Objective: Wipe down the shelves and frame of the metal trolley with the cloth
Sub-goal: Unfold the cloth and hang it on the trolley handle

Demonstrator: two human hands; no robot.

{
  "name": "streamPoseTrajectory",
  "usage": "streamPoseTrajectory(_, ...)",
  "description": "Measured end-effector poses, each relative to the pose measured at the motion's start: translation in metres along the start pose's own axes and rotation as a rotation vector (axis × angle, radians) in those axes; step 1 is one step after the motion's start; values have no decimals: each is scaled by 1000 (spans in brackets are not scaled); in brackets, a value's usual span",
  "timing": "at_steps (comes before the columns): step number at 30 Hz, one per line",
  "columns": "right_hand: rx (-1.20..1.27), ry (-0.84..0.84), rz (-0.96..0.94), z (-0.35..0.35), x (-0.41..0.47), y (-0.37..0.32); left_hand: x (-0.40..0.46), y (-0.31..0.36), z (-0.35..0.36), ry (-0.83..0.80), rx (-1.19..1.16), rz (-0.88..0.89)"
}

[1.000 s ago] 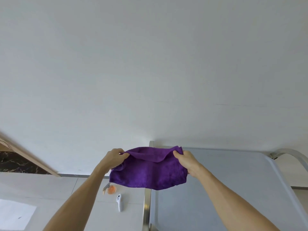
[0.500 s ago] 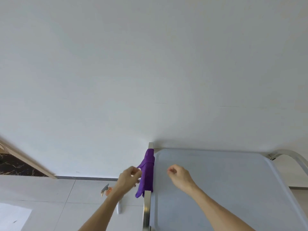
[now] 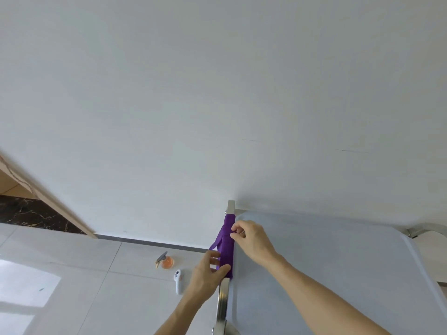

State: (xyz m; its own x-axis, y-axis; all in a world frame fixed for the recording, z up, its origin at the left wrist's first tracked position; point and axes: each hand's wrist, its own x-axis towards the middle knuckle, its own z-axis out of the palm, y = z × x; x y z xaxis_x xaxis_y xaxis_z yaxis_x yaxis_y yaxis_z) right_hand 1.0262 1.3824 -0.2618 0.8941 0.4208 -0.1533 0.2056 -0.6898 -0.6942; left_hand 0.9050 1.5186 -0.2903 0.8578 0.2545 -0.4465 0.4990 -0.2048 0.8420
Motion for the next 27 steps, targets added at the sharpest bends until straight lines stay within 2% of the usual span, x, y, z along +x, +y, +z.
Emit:
streamPoseTrajectory(6, -367, -160, -92, -5, 25, -12, -1, 1, 1, 7, 24, -15)
streamPoseTrajectory(9, -636, -249, -165, -3, 33, -19, -2, 1, 1, 11, 36, -15)
streamPoseTrajectory(11, -727, -249, -190, -5, 41, -25, -2, 1, 1, 11, 44, -8)
streamPoseTrajectory(18, -559, -102, 19, -19, 64, -30, 0, 2, 2, 23, 71, -10)
streamPoseTrajectory(21, -424, -45, -54, -11, 56, -31, 1, 1, 3, 3, 72, -23)
streamPoseTrajectory(24, -420, -143, -199, 3, 41, -30, 2, 0, 3, 0, 68, -10)
streamPoseTrajectory(27, -472, -322, -211, 13, 37, -25, 1, 0, 3, 3, 75, 3)
